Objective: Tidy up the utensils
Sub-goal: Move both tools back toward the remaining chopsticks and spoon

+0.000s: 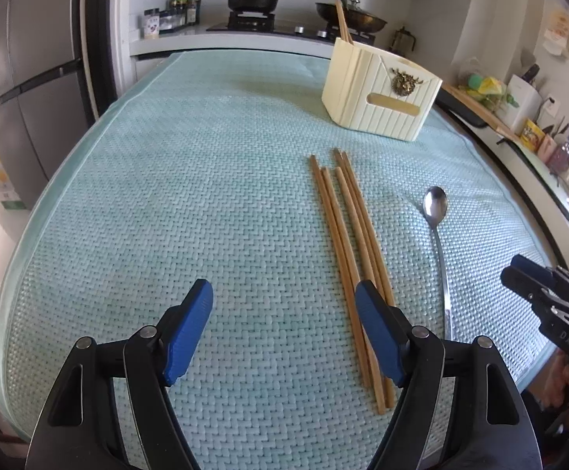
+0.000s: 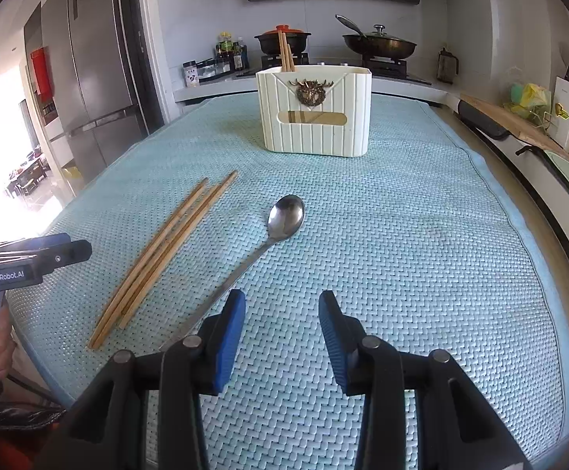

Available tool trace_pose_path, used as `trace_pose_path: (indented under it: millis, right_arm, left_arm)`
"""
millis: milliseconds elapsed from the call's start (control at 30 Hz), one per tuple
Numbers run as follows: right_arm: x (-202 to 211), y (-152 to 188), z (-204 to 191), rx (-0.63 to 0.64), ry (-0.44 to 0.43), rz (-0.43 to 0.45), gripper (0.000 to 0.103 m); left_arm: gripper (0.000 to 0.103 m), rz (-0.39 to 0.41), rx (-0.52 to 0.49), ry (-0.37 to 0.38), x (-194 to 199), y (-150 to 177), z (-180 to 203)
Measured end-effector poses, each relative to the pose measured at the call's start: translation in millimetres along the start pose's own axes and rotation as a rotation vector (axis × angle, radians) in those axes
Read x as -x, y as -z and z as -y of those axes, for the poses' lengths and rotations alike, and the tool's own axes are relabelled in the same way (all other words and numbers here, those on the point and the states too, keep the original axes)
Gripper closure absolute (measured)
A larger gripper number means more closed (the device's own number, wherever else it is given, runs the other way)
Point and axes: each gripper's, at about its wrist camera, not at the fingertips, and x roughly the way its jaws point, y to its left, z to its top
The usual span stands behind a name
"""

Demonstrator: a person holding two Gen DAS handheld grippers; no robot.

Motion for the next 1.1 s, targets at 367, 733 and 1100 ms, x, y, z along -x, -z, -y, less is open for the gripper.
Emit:
trace_pose_path:
  millis: [367, 733, 1100]
  right_arm:
    - [-17, -7, -2, -0.021, -0.022, -0.044, 0.063]
    - [-22, -11, -8, -0.005, -0.026, -0.043, 0.063]
    - [-34, -20, -11, -0.015, -0.039, -0.057, 0.063]
  left_arm:
    - [0.026, -0.019, -0.042, -0.005, -18, -12, 7]
    - [0.026, -0.056, -0.071, -0.011, -42, -23, 14]
    - [0.024, -0.085, -0.083, -0.038, -54, -22, 14]
